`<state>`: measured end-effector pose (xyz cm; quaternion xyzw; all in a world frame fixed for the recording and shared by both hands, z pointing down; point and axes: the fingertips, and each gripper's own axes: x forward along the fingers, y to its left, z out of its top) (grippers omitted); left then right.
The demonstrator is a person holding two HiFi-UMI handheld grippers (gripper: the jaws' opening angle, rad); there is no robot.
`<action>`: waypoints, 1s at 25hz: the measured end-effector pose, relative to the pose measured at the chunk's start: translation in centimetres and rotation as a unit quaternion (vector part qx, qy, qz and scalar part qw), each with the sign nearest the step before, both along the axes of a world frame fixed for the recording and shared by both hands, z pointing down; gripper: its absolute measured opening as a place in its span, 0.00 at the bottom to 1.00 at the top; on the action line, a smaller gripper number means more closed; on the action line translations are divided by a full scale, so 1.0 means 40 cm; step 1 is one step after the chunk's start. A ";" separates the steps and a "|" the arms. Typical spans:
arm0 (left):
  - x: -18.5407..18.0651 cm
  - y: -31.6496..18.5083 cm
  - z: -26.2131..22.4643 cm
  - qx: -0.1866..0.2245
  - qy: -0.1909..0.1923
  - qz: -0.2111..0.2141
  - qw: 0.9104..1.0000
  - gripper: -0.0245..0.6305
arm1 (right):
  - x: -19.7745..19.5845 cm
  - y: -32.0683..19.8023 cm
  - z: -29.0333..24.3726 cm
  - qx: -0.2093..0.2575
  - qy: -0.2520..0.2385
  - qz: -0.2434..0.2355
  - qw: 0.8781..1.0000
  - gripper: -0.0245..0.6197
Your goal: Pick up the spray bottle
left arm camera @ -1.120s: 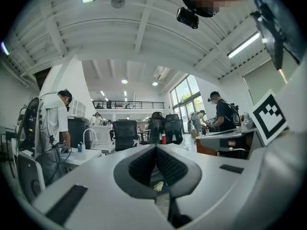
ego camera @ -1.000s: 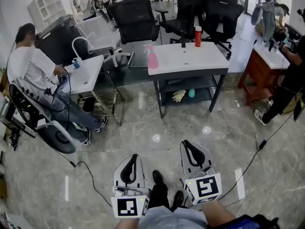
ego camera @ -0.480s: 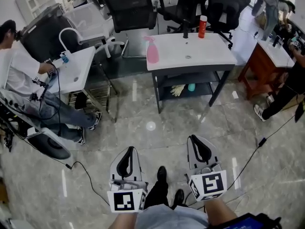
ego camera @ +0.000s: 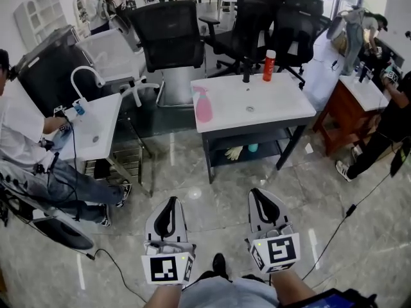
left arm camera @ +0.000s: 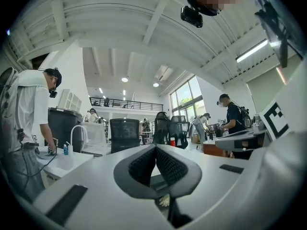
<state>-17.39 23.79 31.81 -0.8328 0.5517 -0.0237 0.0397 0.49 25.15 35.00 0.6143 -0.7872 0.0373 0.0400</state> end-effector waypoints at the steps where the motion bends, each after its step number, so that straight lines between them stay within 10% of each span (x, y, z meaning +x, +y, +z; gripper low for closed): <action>1: 0.001 -0.016 -0.009 0.005 0.002 0.004 1.000 0.06 | -0.003 -0.015 -0.012 0.005 0.002 0.001 1.000 0.08; 25: 0.144 -0.399 0.095 -0.027 -0.018 0.031 0.999 0.06 | 0.103 -0.390 0.076 -0.013 -0.016 0.009 1.000 0.08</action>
